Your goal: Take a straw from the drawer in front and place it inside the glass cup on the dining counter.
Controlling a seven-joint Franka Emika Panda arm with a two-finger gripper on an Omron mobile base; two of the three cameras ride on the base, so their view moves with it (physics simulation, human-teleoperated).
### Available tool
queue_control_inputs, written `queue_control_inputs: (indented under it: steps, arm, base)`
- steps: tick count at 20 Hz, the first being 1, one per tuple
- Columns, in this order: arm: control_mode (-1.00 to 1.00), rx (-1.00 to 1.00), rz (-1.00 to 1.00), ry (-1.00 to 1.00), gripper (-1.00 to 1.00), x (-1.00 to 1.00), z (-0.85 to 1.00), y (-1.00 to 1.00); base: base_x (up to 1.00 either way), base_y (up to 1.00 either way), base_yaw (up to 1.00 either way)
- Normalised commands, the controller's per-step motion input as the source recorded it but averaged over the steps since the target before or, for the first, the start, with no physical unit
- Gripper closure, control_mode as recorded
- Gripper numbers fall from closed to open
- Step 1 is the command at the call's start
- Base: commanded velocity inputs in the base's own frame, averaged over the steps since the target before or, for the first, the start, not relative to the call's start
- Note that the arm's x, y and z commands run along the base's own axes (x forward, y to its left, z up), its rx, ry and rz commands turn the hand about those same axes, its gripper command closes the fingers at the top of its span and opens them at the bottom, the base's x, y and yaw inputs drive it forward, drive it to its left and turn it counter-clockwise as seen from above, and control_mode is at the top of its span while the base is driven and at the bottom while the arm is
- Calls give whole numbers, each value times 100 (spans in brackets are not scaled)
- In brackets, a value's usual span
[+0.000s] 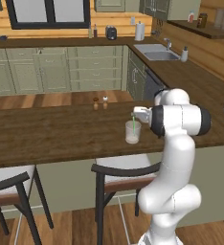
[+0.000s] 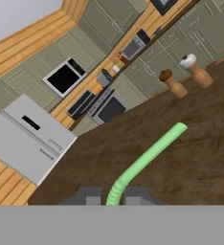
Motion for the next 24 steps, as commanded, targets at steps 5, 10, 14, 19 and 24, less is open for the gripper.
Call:
queue_control_inputs:
  steps: [5,10,14,19,24]
  arm:
    - [-100,0,0,0,-100,-2,-14,0]
    - [-100,0,0,0,-100,-14,0,0]
    - [-100,-4,0,0,-100,-23,17,-2]
    - [-100,-4,-1,1,-100,-48,48,-12]
    - [-100,-3,-4,0,-100,-84,88,-19]
  base:
    - [0,0,0]
    - [0,0,0]
    - [0,0,0]
    - [0,0,0]
    - [0,0,0]
